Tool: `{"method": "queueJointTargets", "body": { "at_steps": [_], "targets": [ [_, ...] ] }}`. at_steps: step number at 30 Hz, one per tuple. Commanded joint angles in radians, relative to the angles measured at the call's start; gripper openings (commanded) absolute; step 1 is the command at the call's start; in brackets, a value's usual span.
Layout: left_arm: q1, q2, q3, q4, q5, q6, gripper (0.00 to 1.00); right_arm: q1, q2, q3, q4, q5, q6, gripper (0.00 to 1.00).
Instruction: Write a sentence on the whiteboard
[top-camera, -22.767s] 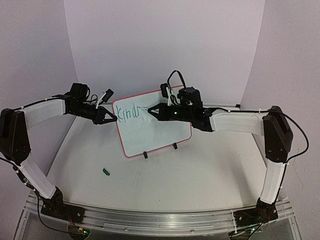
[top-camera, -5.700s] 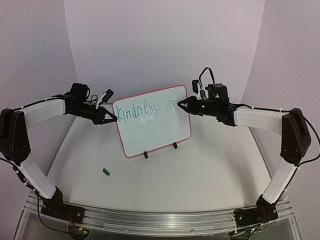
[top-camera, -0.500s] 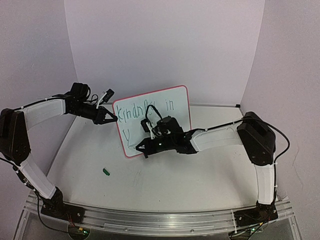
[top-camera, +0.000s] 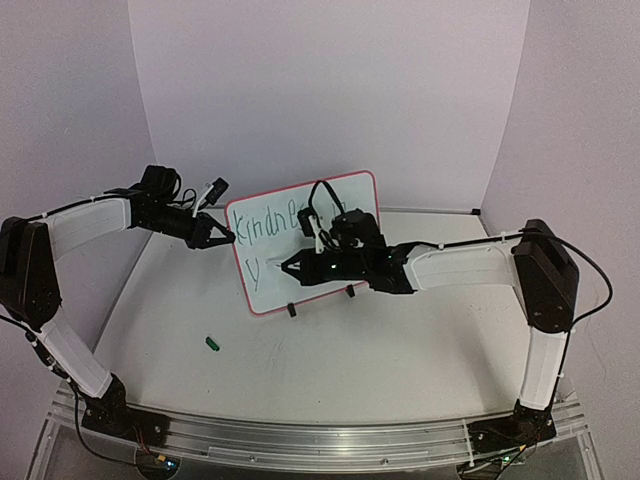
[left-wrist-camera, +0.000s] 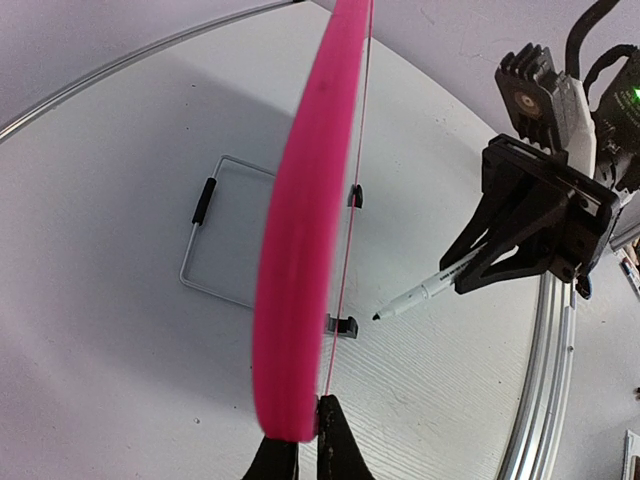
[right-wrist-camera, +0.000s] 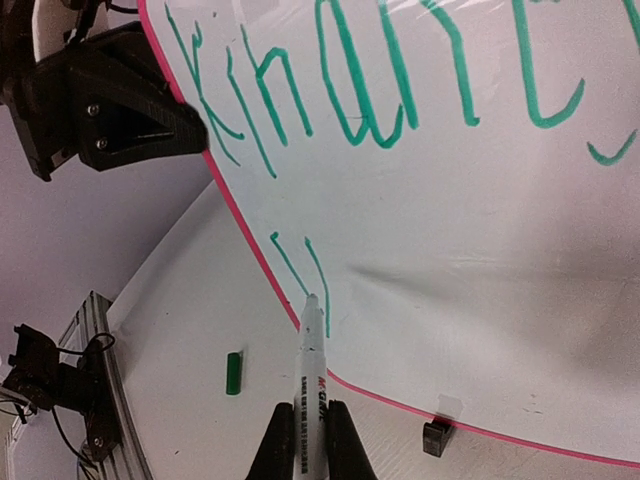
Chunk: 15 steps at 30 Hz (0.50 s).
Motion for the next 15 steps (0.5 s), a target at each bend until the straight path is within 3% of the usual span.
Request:
{"method": "queueJointTargets", "body": {
  "at_steps": [1, 15],
  "targets": [
    [-0.014, -0.002, 0.014, -0.035, -0.061, 0.026, 0.0, -0.013, 0.034, 0.057, 0.007, 0.023, 0.007, 0.0],
    [-0.014, 0.001, 0.017, -0.035, -0.06, 0.027, 0.0, -0.023, 0.096, 0.127, -0.03, 0.002, 0.002, 0.0]
  ]
}}
